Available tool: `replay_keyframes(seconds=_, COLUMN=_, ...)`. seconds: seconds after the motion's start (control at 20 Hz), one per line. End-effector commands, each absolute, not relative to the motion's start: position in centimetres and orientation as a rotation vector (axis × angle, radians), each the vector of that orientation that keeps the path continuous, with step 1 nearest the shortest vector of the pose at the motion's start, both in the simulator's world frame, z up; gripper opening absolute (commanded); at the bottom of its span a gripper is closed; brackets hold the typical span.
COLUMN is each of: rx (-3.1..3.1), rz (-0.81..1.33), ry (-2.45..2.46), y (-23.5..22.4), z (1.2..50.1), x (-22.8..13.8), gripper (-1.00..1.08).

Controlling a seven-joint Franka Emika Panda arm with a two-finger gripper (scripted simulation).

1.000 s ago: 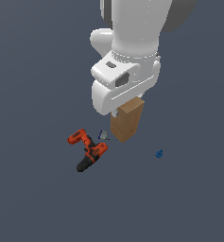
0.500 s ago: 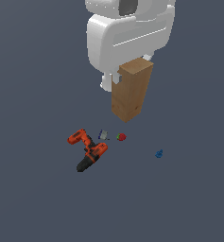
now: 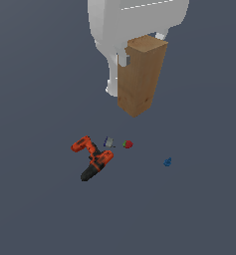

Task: Pick up a designated object from a clutter of objects.

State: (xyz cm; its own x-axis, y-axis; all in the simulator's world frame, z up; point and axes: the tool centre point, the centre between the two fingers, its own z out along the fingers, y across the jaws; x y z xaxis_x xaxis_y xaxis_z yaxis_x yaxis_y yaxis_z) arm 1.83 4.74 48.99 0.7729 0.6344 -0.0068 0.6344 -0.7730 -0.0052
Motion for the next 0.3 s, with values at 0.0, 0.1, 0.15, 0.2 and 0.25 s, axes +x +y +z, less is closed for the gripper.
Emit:
replay_keyframes(seconds=0.0, rx=-2.958, rz=0.000, ry=-1.058, y=4.76, z=49.79, x=1.81, gripper=-1.00)
replay_keyframes(seconds=0.1, rx=-2.958, rz=0.000, ry=-1.058, y=4.76, z=49.77, x=1.85, gripper=-1.00)
replay_keyframes(seconds=0.15, rx=-2.958, rz=0.000, ry=-1.058, y=4.76, z=49.68, x=1.88, gripper=-1.00)
replay_keyframes(seconds=0.2, rx=-2.958, rz=0.000, ry=-1.058, y=4.76, z=49.60, x=1.90, gripper=-1.00)
replay_keyframes(seconds=0.25, rx=-2.958, rz=0.000, ry=-1.058, y=4.76, z=49.58, x=1.91, gripper=-1.00)
